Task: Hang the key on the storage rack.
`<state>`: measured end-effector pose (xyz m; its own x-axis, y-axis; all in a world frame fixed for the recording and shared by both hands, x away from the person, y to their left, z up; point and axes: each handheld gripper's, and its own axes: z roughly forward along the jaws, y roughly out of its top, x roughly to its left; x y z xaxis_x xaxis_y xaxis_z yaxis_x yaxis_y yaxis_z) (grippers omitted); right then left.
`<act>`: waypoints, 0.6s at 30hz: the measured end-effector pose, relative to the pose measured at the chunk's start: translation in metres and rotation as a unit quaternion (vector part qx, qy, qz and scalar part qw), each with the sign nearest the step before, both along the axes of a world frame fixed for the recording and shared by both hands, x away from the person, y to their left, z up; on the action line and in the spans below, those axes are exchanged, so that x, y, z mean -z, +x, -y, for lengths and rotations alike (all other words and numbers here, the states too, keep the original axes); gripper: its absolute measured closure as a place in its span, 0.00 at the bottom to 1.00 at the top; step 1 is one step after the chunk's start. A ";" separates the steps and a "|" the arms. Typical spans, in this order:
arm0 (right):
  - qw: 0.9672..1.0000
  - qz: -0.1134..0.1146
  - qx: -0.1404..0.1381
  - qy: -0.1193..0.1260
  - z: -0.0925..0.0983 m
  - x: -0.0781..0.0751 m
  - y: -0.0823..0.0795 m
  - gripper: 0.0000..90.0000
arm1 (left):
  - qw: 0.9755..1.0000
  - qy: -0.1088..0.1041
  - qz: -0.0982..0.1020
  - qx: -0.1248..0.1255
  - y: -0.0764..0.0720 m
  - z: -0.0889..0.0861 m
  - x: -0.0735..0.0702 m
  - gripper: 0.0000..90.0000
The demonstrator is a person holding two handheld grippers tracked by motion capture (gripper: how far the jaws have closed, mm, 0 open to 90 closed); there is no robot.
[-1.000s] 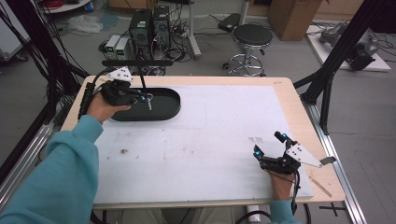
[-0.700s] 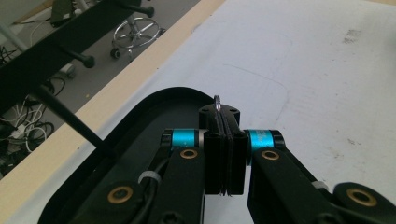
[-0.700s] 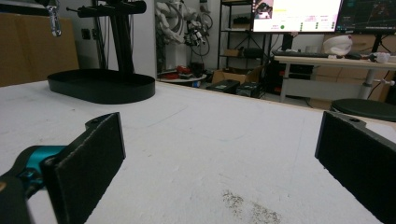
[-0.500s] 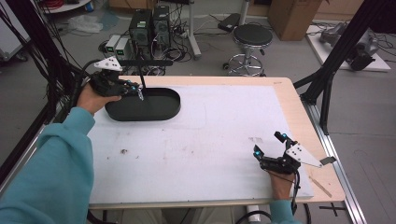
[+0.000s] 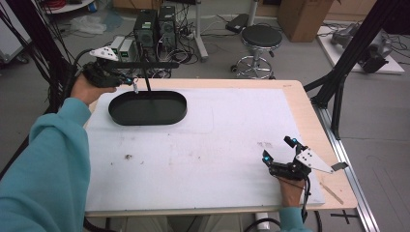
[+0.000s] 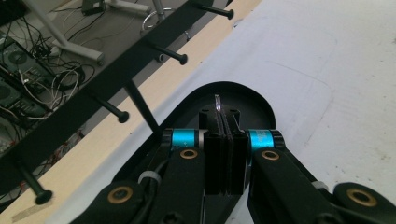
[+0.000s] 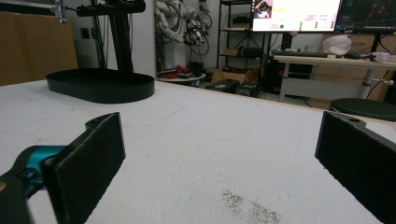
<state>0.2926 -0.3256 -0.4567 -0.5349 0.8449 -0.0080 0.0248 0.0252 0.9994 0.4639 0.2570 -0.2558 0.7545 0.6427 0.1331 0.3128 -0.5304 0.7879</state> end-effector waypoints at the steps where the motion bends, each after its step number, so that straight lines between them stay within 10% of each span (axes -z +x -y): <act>1: 1.000 -0.005 0.000 0.002 0.000 0.000 -0.001 0.01 | 1.000 0.003 0.000 0.000 0.002 -0.001 -0.001 0.98; 18: 1.000 -0.004 0.002 0.001 0.000 0.000 -0.001 0.01 | 0.999 0.037 -0.019 -0.002 0.028 -0.006 -0.010 0.98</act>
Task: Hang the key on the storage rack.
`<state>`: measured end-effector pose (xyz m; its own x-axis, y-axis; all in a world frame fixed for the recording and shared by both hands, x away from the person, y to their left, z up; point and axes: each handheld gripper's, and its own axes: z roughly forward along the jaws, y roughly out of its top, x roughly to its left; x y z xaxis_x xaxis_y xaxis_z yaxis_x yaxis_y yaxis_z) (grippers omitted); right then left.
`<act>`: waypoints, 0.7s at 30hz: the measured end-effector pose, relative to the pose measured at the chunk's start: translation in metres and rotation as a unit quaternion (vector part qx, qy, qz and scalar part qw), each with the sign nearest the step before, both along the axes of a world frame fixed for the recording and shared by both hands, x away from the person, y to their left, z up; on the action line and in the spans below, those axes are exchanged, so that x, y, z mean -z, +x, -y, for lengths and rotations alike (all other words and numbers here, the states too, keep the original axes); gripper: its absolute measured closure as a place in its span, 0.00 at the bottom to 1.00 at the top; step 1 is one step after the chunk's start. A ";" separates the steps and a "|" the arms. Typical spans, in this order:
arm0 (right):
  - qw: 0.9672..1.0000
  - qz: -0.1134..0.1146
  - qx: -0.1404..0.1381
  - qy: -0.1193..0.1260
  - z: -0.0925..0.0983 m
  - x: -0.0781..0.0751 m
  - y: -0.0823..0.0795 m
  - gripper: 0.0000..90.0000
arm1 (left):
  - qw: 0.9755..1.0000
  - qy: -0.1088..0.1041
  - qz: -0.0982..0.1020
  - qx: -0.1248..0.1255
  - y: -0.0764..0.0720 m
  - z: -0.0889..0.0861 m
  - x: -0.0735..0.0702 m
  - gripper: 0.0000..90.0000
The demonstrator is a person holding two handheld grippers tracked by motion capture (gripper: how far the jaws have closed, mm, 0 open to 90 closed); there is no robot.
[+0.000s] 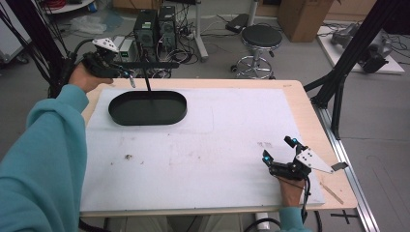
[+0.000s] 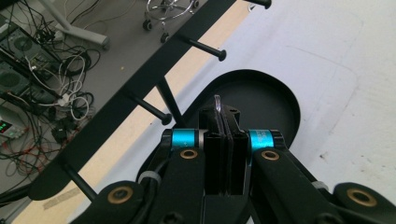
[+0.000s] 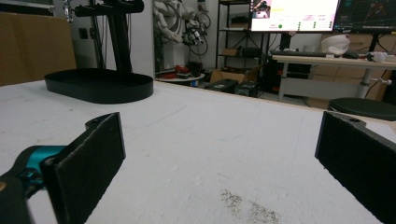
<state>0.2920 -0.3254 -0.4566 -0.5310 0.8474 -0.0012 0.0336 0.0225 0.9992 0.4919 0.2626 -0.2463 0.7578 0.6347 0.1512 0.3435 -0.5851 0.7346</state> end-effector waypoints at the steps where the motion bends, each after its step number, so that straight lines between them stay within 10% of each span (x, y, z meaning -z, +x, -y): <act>1: 1.000 0.000 0.000 0.000 0.000 0.000 0.000 0.01 | 1.000 0.002 -0.002 -0.002 0.001 0.000 0.000 0.98; 21: 1.000 0.004 0.003 -0.003 0.000 0.000 0.000 0.01 | 0.999 0.013 -0.029 -0.016 0.019 -0.002 0.005 0.98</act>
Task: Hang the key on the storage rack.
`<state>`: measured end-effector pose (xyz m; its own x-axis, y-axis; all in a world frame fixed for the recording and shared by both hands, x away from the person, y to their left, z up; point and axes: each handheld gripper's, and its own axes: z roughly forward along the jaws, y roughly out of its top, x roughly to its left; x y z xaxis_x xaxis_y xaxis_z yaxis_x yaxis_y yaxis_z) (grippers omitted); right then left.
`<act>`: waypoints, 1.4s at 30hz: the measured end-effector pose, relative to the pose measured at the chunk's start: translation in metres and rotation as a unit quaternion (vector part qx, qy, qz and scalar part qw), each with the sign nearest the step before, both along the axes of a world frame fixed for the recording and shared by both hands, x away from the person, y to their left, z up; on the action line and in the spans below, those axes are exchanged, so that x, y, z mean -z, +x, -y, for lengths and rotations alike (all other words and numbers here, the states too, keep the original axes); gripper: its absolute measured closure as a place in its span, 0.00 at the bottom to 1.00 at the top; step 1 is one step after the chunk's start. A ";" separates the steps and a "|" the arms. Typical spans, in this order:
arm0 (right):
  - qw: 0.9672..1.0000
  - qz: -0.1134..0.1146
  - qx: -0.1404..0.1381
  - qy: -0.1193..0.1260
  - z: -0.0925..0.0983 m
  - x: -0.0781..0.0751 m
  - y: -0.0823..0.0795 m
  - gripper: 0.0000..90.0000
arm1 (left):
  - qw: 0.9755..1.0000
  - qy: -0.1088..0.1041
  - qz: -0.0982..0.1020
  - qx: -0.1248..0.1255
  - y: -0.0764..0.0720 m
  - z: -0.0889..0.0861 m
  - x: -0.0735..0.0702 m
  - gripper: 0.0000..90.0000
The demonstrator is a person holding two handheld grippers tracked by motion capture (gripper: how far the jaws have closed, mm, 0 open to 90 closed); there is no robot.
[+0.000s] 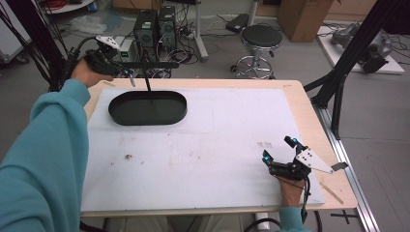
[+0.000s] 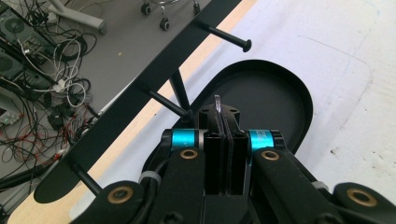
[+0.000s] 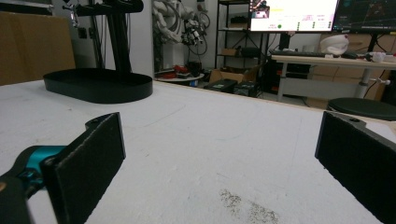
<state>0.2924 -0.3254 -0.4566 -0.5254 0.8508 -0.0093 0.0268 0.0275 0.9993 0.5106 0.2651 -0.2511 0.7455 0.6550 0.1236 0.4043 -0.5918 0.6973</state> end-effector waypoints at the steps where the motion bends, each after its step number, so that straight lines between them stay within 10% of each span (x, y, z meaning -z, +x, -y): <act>1: 1.000 -0.001 0.000 0.000 0.000 0.000 0.000 0.01 | 1.000 0.002 -0.001 0.000 0.001 -0.001 0.000 0.98; 42: 1.000 0.000 -0.003 0.002 0.000 0.000 0.000 0.01 | 0.999 -0.005 0.008 -0.037 0.015 -0.006 0.008 0.98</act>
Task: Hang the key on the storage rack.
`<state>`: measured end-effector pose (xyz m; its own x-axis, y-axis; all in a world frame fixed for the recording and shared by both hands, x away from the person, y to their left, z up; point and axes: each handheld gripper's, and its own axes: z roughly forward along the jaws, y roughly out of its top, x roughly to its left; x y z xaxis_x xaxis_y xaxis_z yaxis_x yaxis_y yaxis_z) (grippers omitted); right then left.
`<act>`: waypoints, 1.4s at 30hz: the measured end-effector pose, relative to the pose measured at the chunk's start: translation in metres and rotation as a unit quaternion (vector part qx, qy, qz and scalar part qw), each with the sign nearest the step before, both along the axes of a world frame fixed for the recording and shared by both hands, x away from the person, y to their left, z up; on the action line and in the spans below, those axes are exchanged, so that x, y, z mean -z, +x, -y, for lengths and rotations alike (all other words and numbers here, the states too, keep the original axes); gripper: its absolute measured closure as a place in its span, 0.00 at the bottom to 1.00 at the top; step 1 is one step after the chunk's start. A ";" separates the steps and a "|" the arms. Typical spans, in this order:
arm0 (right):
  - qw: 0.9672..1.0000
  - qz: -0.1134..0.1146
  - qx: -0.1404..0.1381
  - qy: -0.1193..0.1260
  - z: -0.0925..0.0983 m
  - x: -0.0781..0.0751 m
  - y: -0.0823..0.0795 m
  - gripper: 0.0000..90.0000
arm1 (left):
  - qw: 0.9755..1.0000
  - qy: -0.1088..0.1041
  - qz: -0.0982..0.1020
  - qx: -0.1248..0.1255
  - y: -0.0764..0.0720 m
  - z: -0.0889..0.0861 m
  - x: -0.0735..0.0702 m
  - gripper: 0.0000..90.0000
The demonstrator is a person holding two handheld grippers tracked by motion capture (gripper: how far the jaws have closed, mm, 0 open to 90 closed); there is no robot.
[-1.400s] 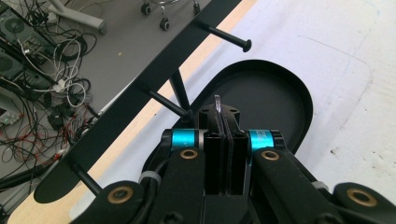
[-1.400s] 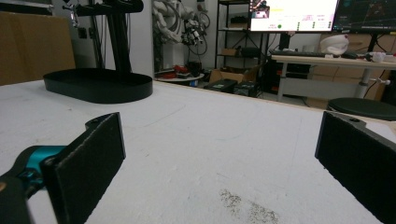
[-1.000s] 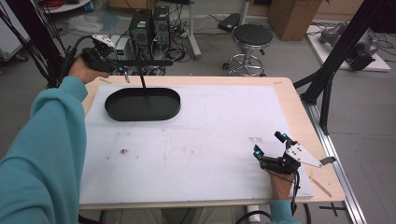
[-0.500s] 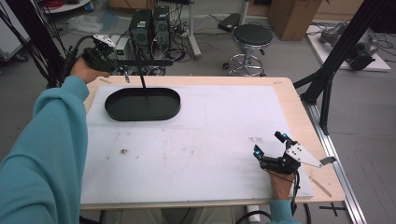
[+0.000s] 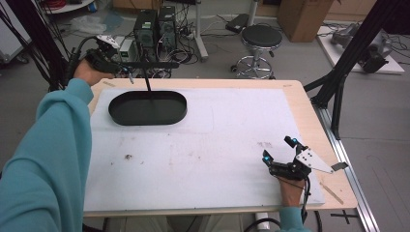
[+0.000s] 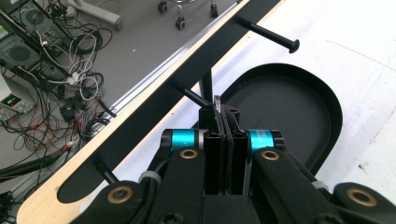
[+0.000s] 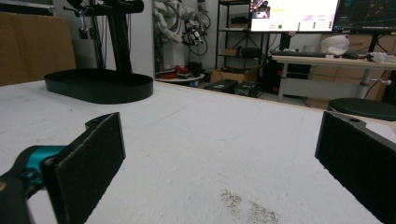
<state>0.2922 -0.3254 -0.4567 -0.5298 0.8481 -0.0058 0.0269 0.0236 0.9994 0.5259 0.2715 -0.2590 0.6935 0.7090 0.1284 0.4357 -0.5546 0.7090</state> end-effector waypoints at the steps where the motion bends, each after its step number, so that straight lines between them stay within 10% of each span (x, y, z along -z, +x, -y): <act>1: 1.000 0.001 0.000 0.000 0.000 0.000 0.000 0.01 | 1.000 -0.001 -0.001 -0.001 0.000 0.000 0.000 0.98; 15: 1.000 0.000 0.000 -0.001 0.000 0.000 0.000 0.01 | 0.999 -0.004 0.010 -0.037 0.004 0.002 0.002 0.96; 27: 1.000 -0.002 -0.002 0.000 -0.001 0.000 -0.001 0.01 | 0.995 -0.041 0.064 -0.061 -0.007 -0.003 -0.009 0.51; 33: 1.000 -0.003 0.000 -0.001 -0.001 0.000 -0.001 0.01 | 0.989 -0.087 0.105 -0.052 -0.024 -0.008 -0.007 0.05; 42: 1.000 -0.013 0.003 -0.023 -0.005 -0.001 0.001 0.01 | 0.975 -0.160 0.152 -0.025 -0.069 -0.028 0.008 0.02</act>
